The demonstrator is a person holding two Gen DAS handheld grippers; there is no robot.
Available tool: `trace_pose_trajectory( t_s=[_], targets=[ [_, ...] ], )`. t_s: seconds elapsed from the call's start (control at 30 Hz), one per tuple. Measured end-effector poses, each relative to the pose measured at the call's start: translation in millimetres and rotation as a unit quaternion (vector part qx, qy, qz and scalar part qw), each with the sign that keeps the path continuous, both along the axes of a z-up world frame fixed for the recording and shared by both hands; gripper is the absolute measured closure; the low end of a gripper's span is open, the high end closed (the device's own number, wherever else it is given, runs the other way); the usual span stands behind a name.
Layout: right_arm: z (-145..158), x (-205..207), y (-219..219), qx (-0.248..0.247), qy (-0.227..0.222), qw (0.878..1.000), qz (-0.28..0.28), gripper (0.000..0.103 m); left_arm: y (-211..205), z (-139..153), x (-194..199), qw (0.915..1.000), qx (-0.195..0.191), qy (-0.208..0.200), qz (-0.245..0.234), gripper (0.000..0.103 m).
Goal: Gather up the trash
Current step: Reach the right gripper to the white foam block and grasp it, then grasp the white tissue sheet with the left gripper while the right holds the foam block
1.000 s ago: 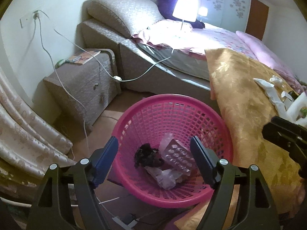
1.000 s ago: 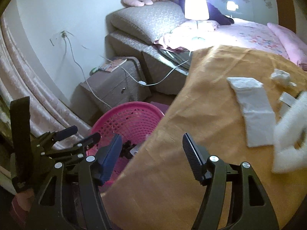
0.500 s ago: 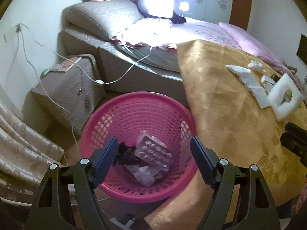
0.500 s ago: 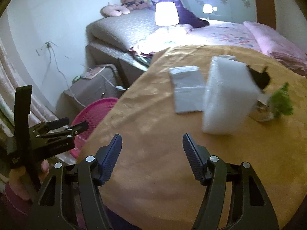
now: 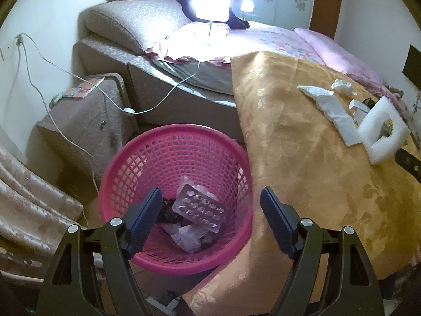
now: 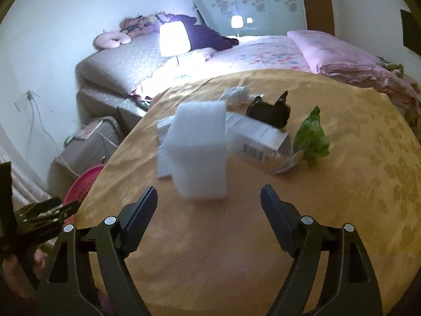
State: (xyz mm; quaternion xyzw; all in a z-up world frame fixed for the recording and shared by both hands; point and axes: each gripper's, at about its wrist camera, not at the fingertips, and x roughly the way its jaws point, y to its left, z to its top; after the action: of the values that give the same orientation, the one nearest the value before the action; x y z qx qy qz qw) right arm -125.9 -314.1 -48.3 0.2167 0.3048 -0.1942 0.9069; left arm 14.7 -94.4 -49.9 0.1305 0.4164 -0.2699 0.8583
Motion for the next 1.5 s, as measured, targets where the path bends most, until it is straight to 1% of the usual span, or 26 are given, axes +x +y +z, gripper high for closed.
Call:
trace_pose_trajectory(
  t_s=[0.17, 0.33, 0.37, 0.4, 0.43, 0.47, 0.5, 0.53, 0.57, 0.63, 0.77, 1.03, 1.17, 1.33, 1.5],
  targets=[
    [1.1, 16.7, -5.4, -0.01, -0.002, 1.0, 0.007, 0.025, -5.8, 11.3, -3.0, 0.9999, -0.01, -0.004, -0.009, 0.029],
    [-2.8, 28.6, -12.3, -0.008, 0.007, 1.0, 0.006, 0.025, -19.1, 17.7, -1.6, 0.9996, -0.02, 0.003, -0.021, 0.029],
    [-3.1, 28.7, -12.3, -0.007, 0.008, 1.0, 0.006, 0.029, -24.0, 19.0, -1.5, 0.9994, -0.023, 0.005, -0.024, 0.029],
    [-3.7, 29.0, -13.1, -0.004, 0.008, 1.0, 0.01, 0.037, -28.8, 20.5, -1.8, 0.9993, -0.025, 0.005, -0.027, 0.029],
    [-4.4, 29.3, -13.9, -0.001, 0.011, 1.0, 0.014, 0.041, -32.7, 21.6, -2.5, 0.9992, -0.027, 0.004, -0.031, 0.029],
    [-4.7, 29.6, -13.9, 0.0, 0.013, 1.0, 0.016, 0.05, -38.7, 22.8, -3.9, 0.999, -0.028, 0.003, -0.036, 0.029],
    [-5.1, 28.6, -15.2, 0.002, 0.013, 1.0, 0.019, 0.056, -44.3, 23.7, -5.1, 0.9988, -0.028, 0.002, -0.041, 0.029],
    [-4.2, 26.5, -16.1, 0.003, 0.01, 1.0, 0.021, 0.057, -48.7, 24.3, -6.7, 0.9986, -0.029, 0.002, -0.044, 0.029],
    [-2.8, 25.2, -16.4, 0.002, 0.009, 1.0, 0.022, 0.061, -55.5, 25.2, -8.1, 0.9983, -0.031, 0.002, -0.05, 0.029],
    [0.1, 21.9, -16.1, -0.003, 0.008, 1.0, 0.021, 0.062, -66.7, 26.0, -10.0, 0.9978, -0.032, 0.003, -0.058, 0.029],
    [2.9, 4.3, -22.6, 0.006, 0.0, 1.0, 0.011, 0.062, -88.0, 25.5, -13.6, 0.9967, -0.034, 0.007, -0.073, 0.029],
    [2.7, -29.4, -35.2, 0.015, -0.001, 1.0, -0.01, 0.062, -131.0, 19.8, -13.2, 0.9948, -0.028, 0.024, -0.095, 0.029],
    [2.3, -36.1, -33.8, 0.02, -0.006, 1.0, -0.009, 0.062, -154.0, 16.4, -8.5, 0.9945, -0.02, 0.029, -0.099, 0.029],
    [2.4, -39.6, -37.5, 0.025, -0.009, 1.0, -0.011, 0.062, -173.9, 14.7, -3.4, 0.9941, -0.02, 0.036, -0.101, 0.029],
    [0.4, -45.7, -43.4, 0.03, -0.011, 0.999, -0.018, 0.062, -188.6, 1.6, 3.3, 0.9931, -0.012, 0.06, -0.101, 0.029]
  ],
)
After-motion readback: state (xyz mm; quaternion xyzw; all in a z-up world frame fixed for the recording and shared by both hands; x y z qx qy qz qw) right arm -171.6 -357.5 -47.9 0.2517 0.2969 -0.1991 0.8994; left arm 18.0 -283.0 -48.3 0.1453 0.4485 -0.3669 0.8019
